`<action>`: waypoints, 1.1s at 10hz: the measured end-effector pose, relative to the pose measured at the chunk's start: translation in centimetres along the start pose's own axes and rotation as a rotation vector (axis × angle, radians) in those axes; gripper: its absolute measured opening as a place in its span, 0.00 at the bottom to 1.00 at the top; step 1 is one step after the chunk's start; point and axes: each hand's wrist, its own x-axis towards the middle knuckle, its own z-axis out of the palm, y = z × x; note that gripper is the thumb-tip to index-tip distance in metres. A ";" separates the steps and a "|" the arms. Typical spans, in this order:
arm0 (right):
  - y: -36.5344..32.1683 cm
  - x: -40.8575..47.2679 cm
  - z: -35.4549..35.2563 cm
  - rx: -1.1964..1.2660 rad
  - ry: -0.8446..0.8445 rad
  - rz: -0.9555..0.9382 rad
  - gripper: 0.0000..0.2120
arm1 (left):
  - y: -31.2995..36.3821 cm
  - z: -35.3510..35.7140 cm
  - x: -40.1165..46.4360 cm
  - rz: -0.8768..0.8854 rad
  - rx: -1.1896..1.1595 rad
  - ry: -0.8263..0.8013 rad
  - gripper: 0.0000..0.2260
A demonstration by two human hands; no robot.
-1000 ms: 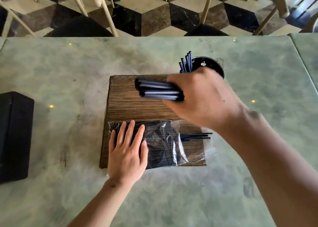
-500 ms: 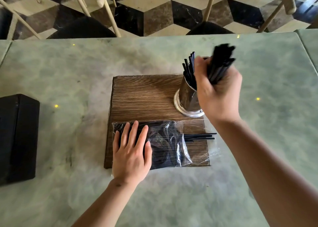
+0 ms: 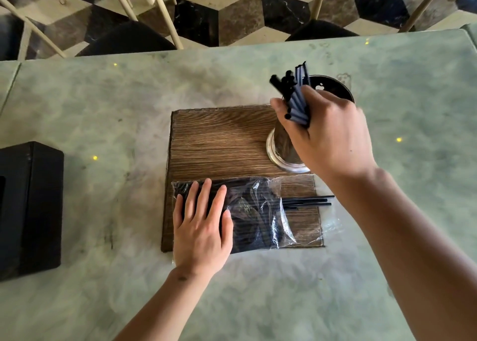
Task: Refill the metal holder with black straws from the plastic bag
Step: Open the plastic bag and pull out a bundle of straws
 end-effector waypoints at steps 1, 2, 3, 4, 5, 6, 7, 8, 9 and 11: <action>0.4 0.4 -0.4 -0.081 -0.086 -0.069 0.21 | -0.1 0.0 0.0 -0.001 0.001 -0.002 0.23; 0.6 0.8 -0.8 -0.140 -0.148 -0.090 0.26 | -0.1 0.0 -0.1 0.000 0.001 -0.007 0.23; 1.0 1.1 -1.2 -0.105 -0.238 -0.111 0.26 | 0.0 0.0 0.0 -0.003 0.003 -0.009 0.23; 1.3 1.3 -1.5 -0.055 -0.331 -0.132 0.26 | 0.0 0.0 0.0 -0.003 0.004 -0.011 0.23; 1.2 1.5 -1.7 -0.128 -0.421 -0.101 0.26 | 0.0 -0.1 0.0 -0.005 0.011 -0.019 0.23; 1.1 1.6 -2.0 -0.195 -0.486 -0.087 0.32 | 0.0 -0.1 0.0 -0.004 0.009 -0.022 0.23; 0.7 1.8 -2.4 -0.276 -0.515 -0.105 0.33 | 0.0 -0.1 0.0 -0.005 0.004 -0.022 0.23; 0.3 2.0 -2.5 -0.282 -0.511 -0.060 0.33 | 0.0 -0.1 0.0 -0.004 0.002 -0.026 0.23; 0.1 2.5 -2.3 -0.256 -0.519 -0.070 0.31 | 0.0 -0.2 0.1 -0.004 0.001 -0.019 0.23; 0.1 3.2 -2.3 -0.114 -0.625 -0.007 0.29 | 0.1 -0.3 -0.1 -0.004 0.004 -0.026 0.23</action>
